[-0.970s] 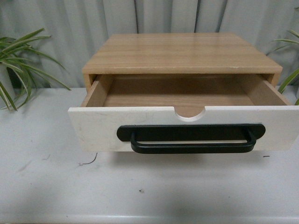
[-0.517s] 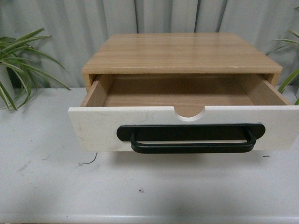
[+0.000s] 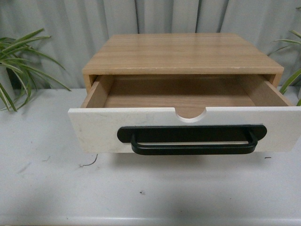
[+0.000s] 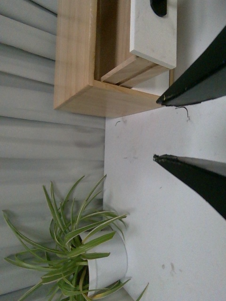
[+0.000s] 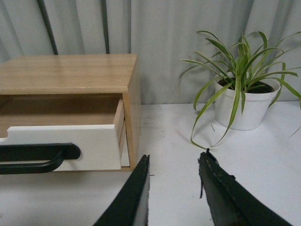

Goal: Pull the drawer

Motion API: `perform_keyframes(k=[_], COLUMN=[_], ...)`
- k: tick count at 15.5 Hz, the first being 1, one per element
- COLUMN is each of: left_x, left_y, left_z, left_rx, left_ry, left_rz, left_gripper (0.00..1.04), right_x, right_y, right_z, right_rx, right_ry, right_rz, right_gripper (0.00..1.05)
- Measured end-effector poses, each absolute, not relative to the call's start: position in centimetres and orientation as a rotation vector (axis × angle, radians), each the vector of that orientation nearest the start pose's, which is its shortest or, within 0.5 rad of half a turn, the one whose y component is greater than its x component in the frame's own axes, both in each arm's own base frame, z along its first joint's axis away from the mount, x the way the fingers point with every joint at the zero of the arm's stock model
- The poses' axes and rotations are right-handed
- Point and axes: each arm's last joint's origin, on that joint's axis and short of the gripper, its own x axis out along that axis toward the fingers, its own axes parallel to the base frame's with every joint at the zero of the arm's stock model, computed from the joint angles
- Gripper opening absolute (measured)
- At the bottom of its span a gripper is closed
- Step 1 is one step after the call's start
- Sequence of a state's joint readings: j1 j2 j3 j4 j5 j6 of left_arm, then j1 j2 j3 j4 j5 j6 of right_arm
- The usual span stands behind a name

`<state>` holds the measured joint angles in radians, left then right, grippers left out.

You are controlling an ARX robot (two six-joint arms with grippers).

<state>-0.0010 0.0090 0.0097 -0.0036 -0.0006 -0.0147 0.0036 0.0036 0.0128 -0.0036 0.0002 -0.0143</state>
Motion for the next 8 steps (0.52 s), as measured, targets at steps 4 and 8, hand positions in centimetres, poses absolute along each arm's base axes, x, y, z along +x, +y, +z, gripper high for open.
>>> perform_keyframes(k=[4, 8], left_x=[9.77, 9.77], left_y=[-0.01, -0.01], left_z=[16.58, 16.58], left_rx=[-0.014, -0.013], left_ry=[0.003, 0.003], left_rz=[0.0, 0.0], left_gripper=[0.77, 0.98], right_x=[9.71, 9.71], right_y=[0.03, 0.03], right_z=[16.72, 16.72], right_rx=[-0.015, -0.014], right_ry=[-0.006, -0.006], right_rz=[0.003, 0.003], right_gripper=[0.77, 0.98])
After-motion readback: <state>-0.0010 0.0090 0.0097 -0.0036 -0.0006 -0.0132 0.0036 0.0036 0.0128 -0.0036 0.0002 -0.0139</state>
